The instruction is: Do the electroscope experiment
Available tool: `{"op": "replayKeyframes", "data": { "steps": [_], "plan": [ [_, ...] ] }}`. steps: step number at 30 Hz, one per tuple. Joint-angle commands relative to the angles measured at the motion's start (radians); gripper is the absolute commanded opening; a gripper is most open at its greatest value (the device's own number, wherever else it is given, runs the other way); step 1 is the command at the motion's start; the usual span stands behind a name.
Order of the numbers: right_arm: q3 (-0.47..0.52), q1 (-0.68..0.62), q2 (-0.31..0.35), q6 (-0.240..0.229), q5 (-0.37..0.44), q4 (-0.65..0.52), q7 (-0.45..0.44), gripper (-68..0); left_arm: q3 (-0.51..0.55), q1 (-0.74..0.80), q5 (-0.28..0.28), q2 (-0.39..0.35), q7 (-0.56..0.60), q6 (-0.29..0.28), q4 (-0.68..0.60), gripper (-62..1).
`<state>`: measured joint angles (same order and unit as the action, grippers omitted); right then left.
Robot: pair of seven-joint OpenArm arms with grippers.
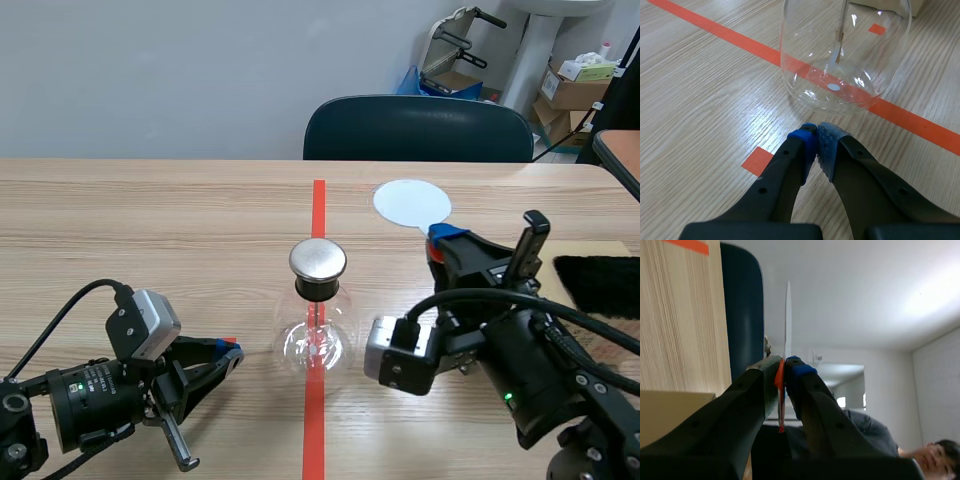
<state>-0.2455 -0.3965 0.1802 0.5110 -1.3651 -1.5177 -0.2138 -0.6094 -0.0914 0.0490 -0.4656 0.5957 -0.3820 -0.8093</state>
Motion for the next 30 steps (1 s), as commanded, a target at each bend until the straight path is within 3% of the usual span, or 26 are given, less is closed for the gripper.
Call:
{"op": "replayKeyframes", "data": {
  "steps": [1,11,18,24,30],
  "plan": [
    [0.003,0.013,0.013,0.011,0.003,-0.012,0.039,-65.6,-0.001,-0.003,0.010,0.005,0.013,-0.002,-0.022,-58.0],
    [0.005,0.011,0.013,0.011,0.003,-0.012,0.254,-65.6,-0.001,-0.003,0.010,0.005,0.013,-0.002,-0.022,-58.0],
    [0.005,0.011,0.013,0.011,0.003,-0.012,0.302,-65.6,-0.001,-0.003,0.010,0.005,0.013,-0.002,-0.022,-58.0],
    [0.005,0.011,0.014,0.011,0.003,-0.012,0.301,-65.6,-0.001,-0.003,0.010,0.005,0.013,-0.002,-0.022,-58.0],
    [0.013,0.011,0.014,0.011,0.003,-0.012,0.159,-65.6,-0.001,-0.003,0.010,0.005,0.006,-0.002,-0.022,-58.0]
  ]
}}
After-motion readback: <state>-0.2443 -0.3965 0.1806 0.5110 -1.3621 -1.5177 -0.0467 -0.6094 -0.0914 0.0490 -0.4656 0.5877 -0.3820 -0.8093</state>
